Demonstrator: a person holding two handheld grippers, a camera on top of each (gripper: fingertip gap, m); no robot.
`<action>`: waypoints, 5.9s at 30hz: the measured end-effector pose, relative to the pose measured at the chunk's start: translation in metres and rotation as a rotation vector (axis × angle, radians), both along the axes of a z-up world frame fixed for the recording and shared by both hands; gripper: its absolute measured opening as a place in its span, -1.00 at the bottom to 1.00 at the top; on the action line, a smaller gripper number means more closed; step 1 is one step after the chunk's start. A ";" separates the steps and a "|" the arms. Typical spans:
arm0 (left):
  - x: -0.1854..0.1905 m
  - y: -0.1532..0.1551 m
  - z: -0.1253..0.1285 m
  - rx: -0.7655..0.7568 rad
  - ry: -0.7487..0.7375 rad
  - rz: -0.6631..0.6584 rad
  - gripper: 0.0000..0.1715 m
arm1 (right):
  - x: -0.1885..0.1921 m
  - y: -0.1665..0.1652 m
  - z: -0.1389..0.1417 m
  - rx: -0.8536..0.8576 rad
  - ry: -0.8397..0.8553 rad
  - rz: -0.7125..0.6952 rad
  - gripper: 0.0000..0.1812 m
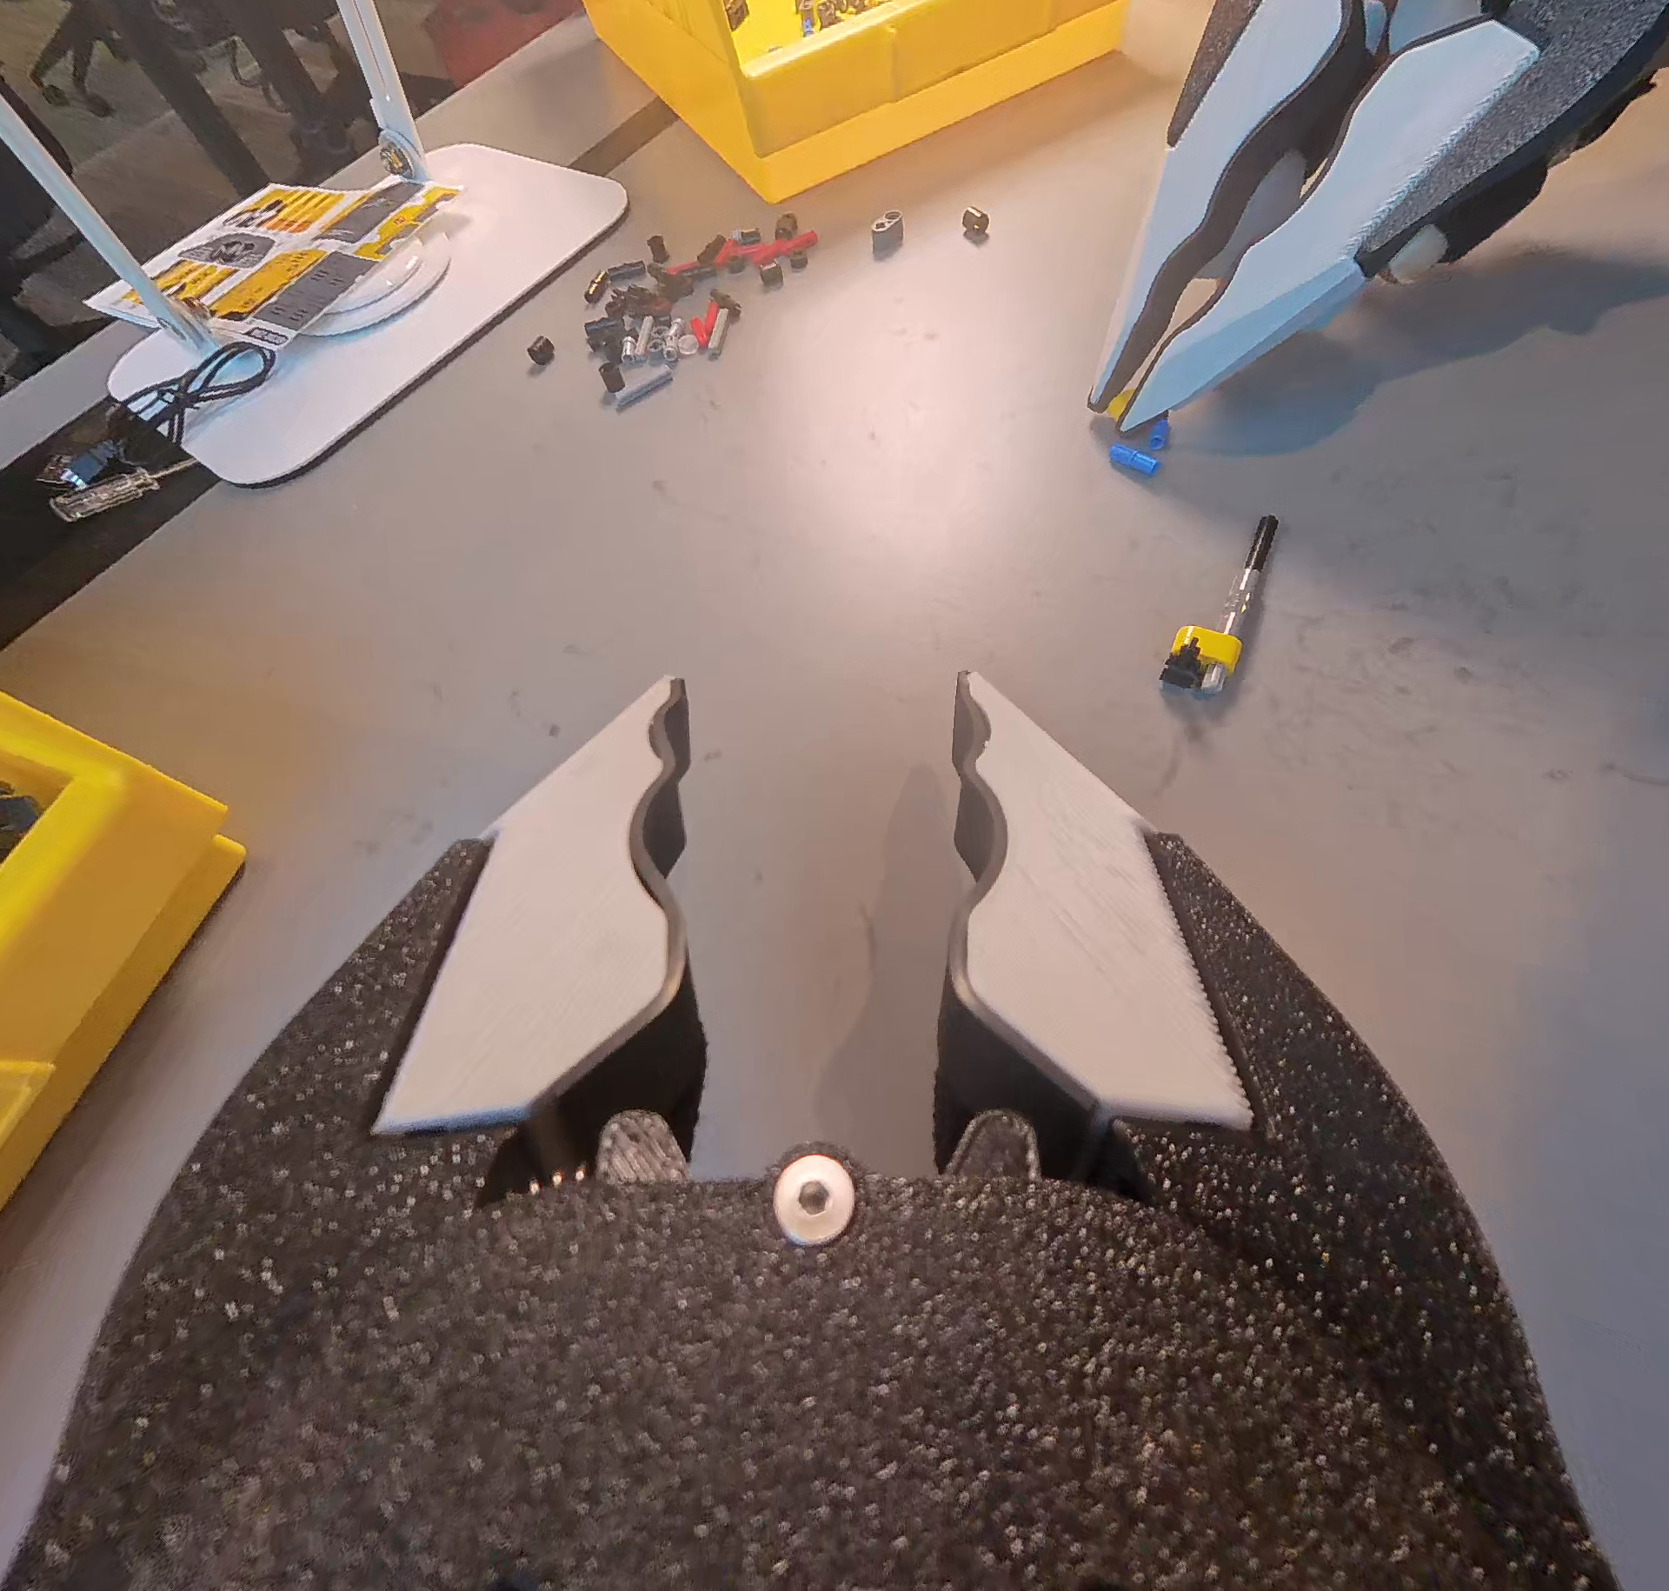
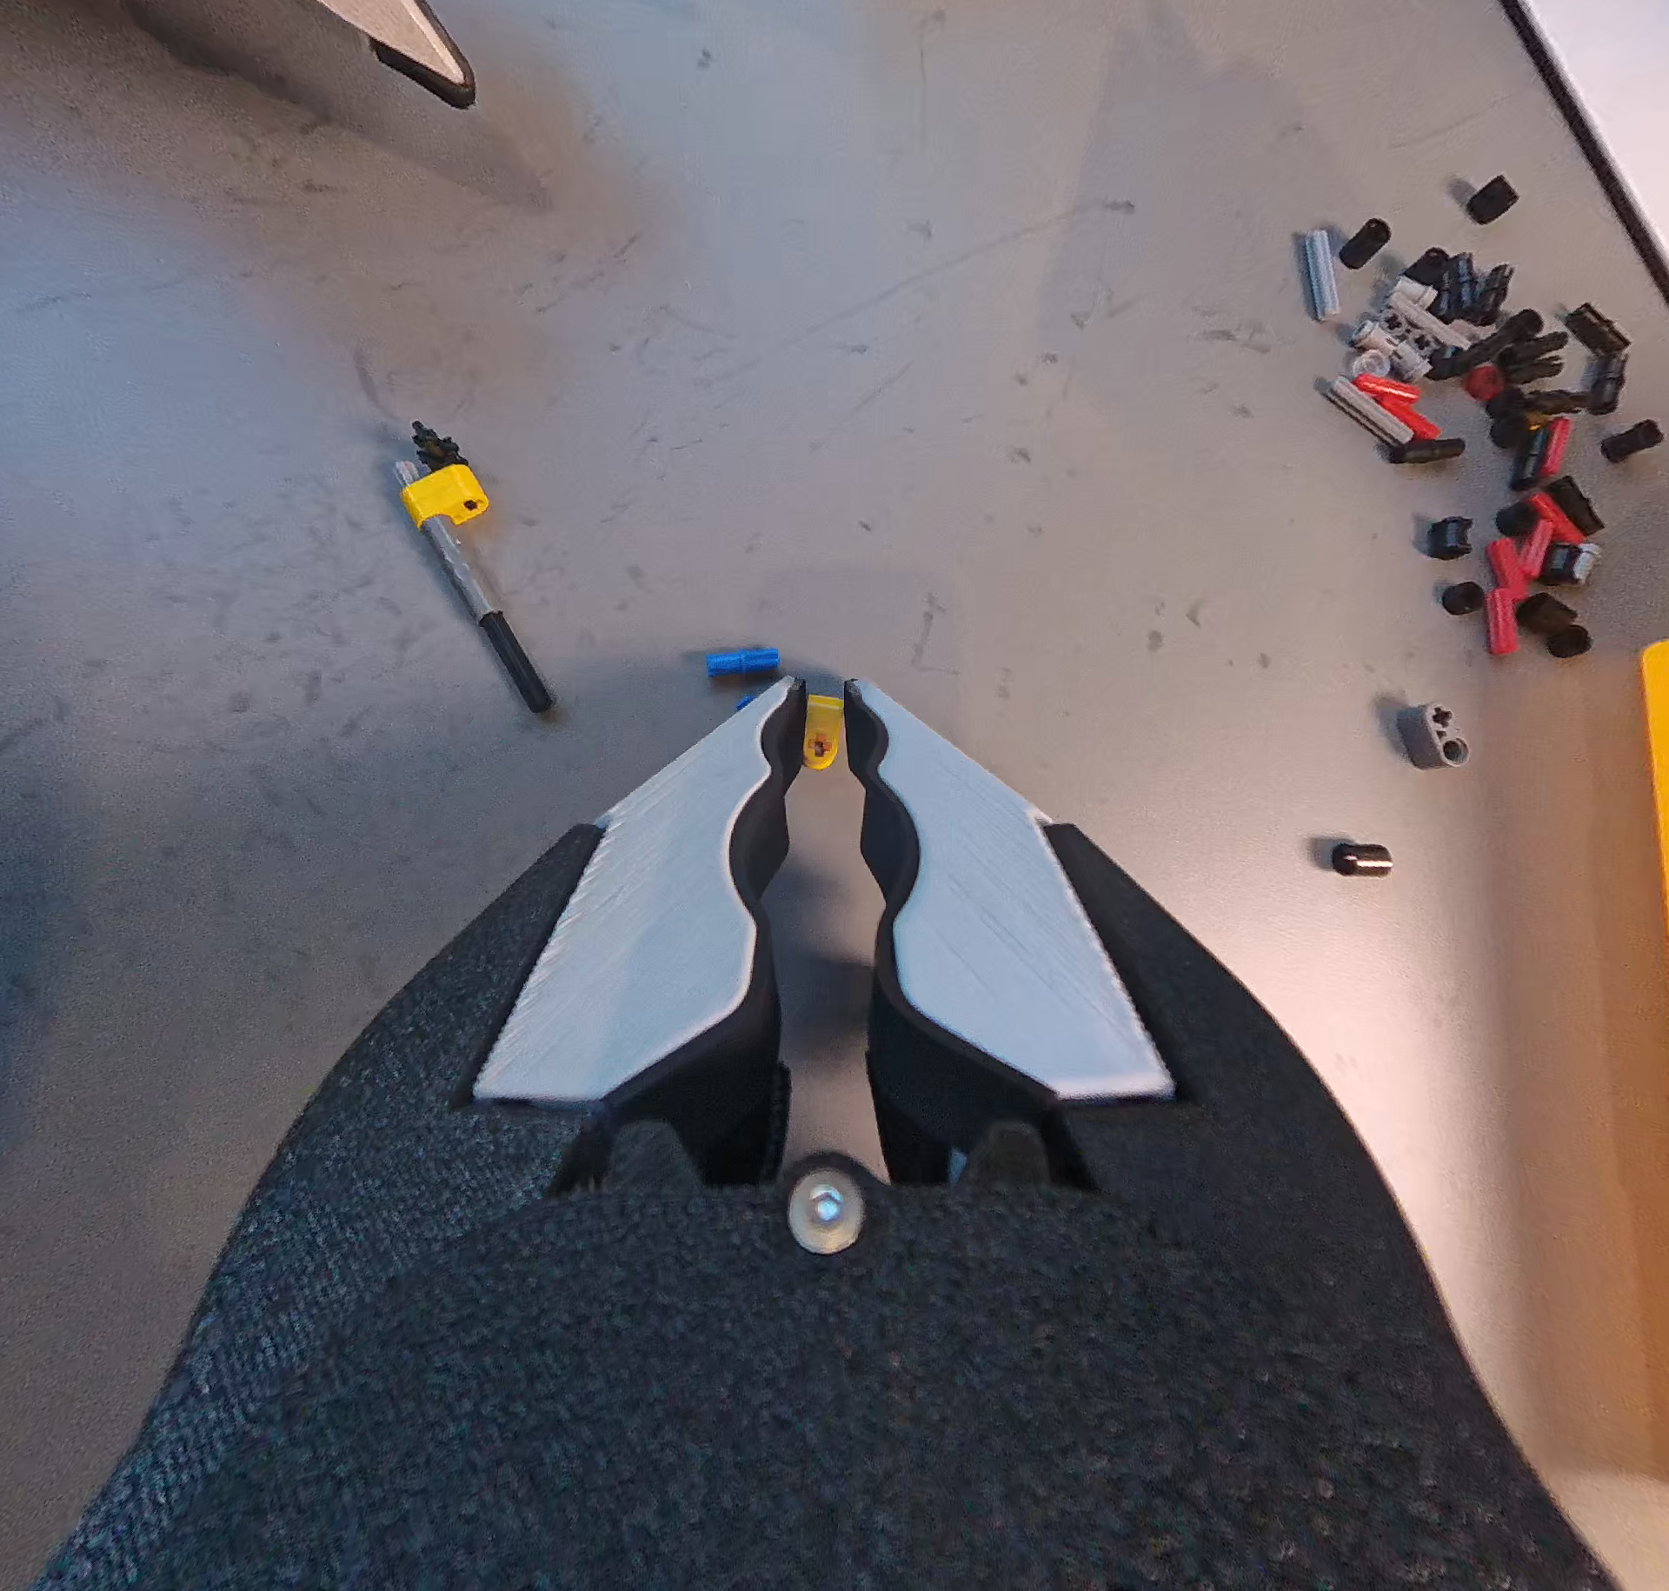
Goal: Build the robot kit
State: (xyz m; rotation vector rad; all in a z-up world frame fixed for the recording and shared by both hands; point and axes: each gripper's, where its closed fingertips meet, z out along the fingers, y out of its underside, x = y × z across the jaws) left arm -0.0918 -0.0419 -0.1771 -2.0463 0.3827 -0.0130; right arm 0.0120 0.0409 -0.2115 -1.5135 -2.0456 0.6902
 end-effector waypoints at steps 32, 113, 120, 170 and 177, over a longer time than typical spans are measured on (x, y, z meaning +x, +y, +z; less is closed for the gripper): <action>0.001 -0.005 0.001 -0.004 -0.027 -0.007 -0.33 | 0.334 0.365 0.019 0.361 -1.081 -0.234 -0.85; 0.008 -0.007 0.000 -0.007 -0.031 -0.036 -0.33 | 0.000 0.020 0.056 -0.091 0.300 -0.007 -0.68; 0.011 -0.008 -0.001 -0.014 -0.015 -0.053 -0.33 | -0.009 0.031 0.075 -0.092 0.485 -0.057 -0.66; 0.004 -0.008 -0.004 -0.027 -0.015 -0.026 -0.34 | -0.004 0.273 0.000 0.148 -0.563 0.024 -0.78; 0.006 -0.009 -0.004 -0.029 -0.003 -0.036 -0.34 | 0.003 0.271 0.005 0.180 -0.588 0.040 -0.92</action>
